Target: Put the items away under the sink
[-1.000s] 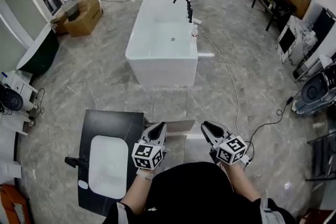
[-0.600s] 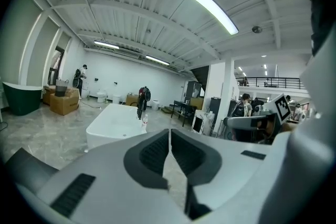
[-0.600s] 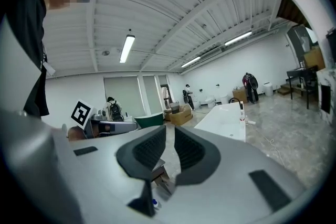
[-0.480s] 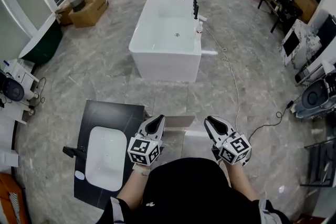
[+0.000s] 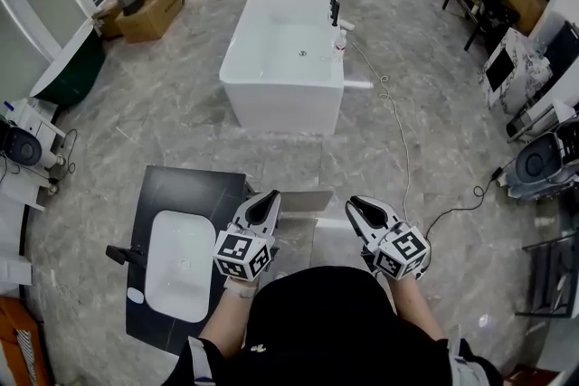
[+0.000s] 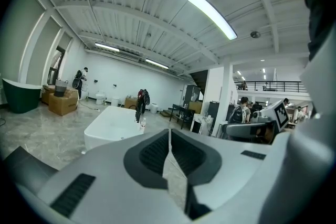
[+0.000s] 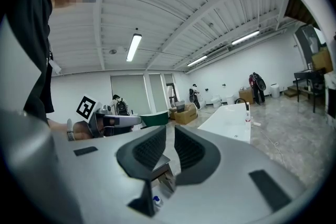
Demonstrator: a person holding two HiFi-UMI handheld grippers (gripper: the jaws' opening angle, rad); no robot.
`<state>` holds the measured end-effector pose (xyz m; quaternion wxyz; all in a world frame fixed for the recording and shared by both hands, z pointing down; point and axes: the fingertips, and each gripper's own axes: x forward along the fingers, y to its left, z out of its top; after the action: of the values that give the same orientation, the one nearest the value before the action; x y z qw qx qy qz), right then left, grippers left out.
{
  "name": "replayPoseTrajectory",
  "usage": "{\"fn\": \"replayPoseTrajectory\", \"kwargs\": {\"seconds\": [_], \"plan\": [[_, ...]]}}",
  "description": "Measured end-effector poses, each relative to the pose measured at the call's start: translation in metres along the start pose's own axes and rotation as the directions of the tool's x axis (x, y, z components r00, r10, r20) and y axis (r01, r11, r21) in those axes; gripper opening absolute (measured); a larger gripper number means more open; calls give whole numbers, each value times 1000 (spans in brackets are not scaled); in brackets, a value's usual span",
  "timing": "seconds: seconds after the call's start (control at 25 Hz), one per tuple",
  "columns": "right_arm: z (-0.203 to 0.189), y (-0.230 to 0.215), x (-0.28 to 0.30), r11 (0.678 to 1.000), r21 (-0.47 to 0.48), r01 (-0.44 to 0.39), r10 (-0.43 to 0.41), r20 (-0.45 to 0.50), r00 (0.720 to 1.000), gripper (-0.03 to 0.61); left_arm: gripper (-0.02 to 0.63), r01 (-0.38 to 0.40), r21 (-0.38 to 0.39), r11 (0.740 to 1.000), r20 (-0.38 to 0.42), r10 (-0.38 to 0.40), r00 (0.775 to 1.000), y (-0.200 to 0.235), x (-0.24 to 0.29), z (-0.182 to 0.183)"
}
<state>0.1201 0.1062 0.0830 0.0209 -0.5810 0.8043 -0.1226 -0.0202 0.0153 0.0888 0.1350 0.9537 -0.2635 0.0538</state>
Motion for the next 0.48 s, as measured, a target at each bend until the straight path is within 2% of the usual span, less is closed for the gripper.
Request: {"fn": "replayPoseTrajectory", "kwargs": {"seconds": [0.48], "plan": [[-5,3,-14,999,35,4,-4,-7,1000,69,32,15,-20,1000,2,-15,1000,-14,-1,-6]]}}
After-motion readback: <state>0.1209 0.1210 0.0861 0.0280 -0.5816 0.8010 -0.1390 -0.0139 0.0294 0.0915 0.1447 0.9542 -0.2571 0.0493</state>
